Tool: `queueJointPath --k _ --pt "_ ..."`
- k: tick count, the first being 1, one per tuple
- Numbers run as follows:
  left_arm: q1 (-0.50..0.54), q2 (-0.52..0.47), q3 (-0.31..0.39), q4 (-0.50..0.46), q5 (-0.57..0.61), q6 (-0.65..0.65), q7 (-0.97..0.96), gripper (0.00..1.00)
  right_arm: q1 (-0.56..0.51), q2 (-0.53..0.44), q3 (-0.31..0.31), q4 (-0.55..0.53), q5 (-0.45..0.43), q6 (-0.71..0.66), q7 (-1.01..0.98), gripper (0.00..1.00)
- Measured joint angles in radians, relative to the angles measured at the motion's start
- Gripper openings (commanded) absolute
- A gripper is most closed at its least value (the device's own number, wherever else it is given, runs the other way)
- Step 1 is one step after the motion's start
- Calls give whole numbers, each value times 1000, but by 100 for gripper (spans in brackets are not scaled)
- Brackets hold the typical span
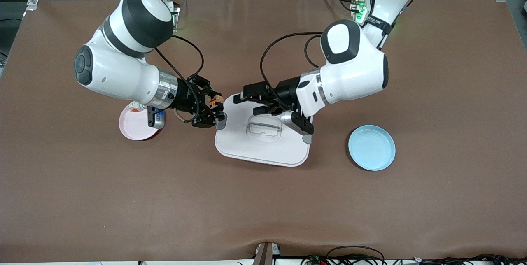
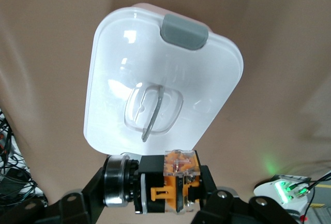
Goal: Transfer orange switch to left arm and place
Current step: 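Close the left gripper on the switch above the white box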
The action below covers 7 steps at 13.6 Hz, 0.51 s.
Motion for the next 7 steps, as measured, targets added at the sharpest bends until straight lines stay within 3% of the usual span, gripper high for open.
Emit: queueJointPath --k 7 --pt "-20 6 0 -1 -8 18 0 100 51 42 0 57 3 35 95 0"
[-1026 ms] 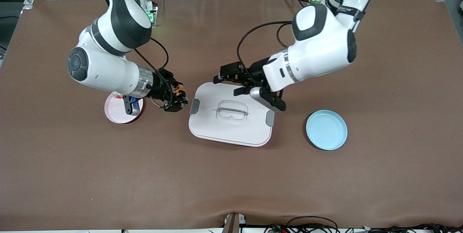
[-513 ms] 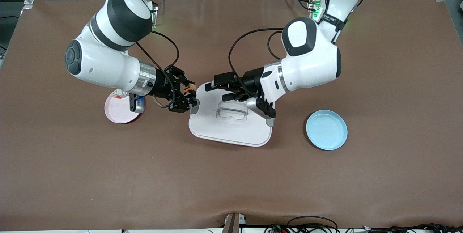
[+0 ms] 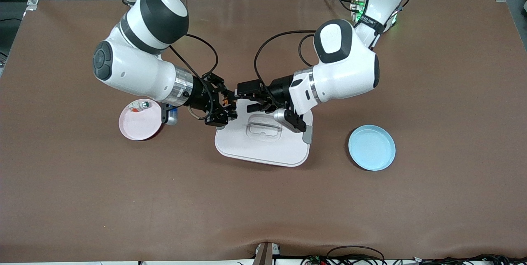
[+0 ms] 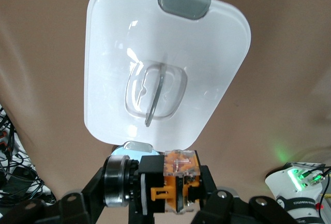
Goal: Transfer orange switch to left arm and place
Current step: 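Close the left gripper on the switch above the white box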
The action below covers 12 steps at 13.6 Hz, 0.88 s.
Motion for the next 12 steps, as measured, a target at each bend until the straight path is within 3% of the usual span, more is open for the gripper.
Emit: queueJointPath --k 7,9,12 --pt "-1 26 1 -10 0 6 11 100 9 71 -1 121 1 2 89 0" --pt "1 26 2 -11 0 9 23 59 11 80 0 136 2 2 96 0" --pt "1 26 3 -11 0 9 58 6 12 86 -1 143 2 2 98 0"
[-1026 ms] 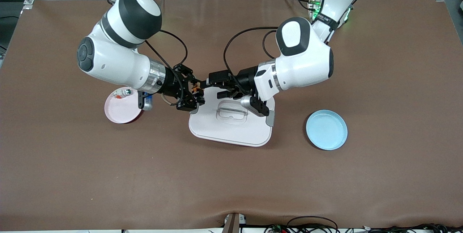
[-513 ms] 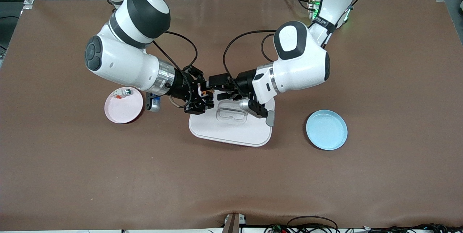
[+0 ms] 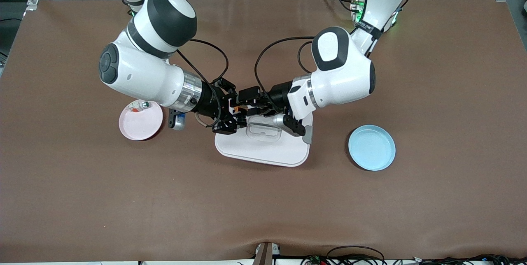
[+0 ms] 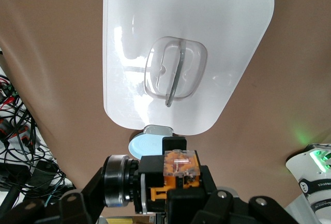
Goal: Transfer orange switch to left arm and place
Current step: 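Close the left gripper on the switch above the white box, then open the right gripper and withdraw it while the left gripper pulls back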
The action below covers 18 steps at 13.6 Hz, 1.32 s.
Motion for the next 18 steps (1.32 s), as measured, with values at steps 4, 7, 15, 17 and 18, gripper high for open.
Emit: queueJointPath --k 4,7,15,17,18 --pt "1 0 0 1 0 0 12 0 2 10 0 1 0 4 0 0" --pt "1 0 1 -1 0 0 12 0 2 12 0 1 0 5 2 13" --pt "1 0 1 -1 0 0 14 0 2 14 -9 9 -3 7 -21 100" --pt "2 -3 1 0 0 0 14 0 0 14 -15 12 -10 -1 -65 100" --pt "3 -6 1 0 0 0 14 0 -2 14 -19 14 -14 -22 -106 100"
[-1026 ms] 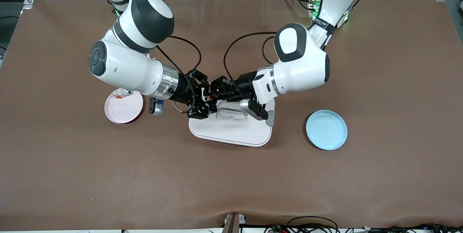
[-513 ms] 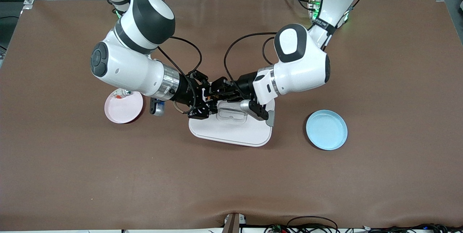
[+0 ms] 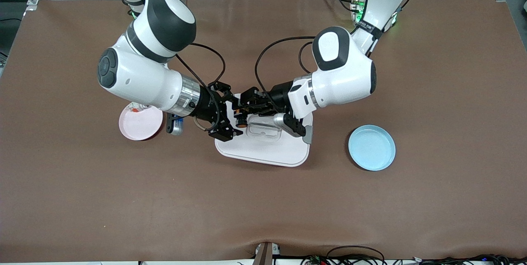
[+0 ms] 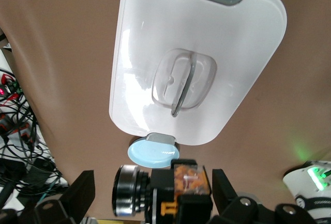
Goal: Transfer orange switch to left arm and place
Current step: 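Open the right gripper and withdraw it while the left gripper pulls back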
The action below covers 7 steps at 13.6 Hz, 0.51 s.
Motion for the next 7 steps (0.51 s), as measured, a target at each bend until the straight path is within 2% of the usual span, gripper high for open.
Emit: queueJointPath --k 3,7 --pt "2 -22 0 -10 20 -9 0 0 -29 0 -11 18 -3 -85 -114 100" --pt "35 -63 6 -26 48 -95 0 0 -138 0 -16 63 -12 -275 -324 100"
